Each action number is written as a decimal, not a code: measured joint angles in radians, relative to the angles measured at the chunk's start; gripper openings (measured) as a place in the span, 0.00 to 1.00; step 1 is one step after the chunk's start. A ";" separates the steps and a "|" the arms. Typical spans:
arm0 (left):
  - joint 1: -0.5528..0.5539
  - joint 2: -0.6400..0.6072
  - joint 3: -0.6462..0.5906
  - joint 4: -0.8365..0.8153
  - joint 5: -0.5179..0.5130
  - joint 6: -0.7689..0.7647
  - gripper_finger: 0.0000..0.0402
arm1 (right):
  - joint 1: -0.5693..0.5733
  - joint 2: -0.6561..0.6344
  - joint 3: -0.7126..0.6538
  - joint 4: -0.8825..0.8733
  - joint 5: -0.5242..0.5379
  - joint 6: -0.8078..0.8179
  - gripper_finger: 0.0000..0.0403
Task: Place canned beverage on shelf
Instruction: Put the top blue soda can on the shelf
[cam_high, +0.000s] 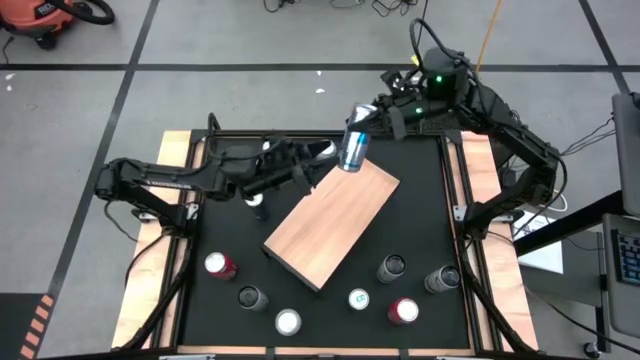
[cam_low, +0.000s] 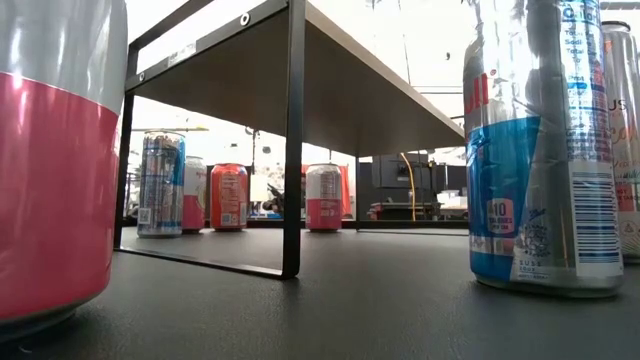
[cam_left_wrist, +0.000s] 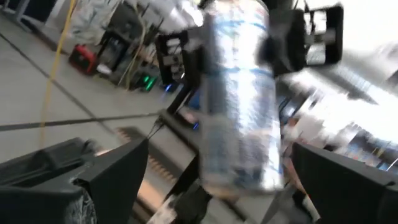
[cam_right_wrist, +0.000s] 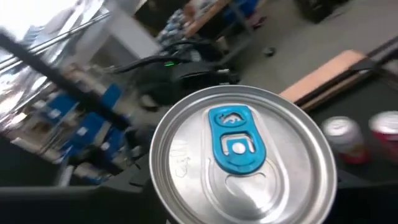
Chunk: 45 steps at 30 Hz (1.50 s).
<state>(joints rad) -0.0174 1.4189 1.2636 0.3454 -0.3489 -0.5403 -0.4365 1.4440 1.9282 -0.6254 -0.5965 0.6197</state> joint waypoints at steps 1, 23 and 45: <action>0.000 0.000 0.025 -0.050 0.002 0.008 1.00 | -0.005 -0.004 0.000 -0.021 0.021 -0.004 0.52; 0.020 0.003 0.095 -0.264 -0.032 0.028 1.00 | -0.021 -0.003 -0.003 -0.123 0.294 0.030 0.52; 0.084 0.149 0.095 -0.102 -0.037 0.155 1.00 | -0.020 0.015 -0.003 -0.135 0.334 0.015 0.52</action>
<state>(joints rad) 0.0668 1.5677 1.3586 0.2437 -0.3855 -0.3855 -0.4564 1.4592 1.9247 -0.7605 -0.2623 0.6350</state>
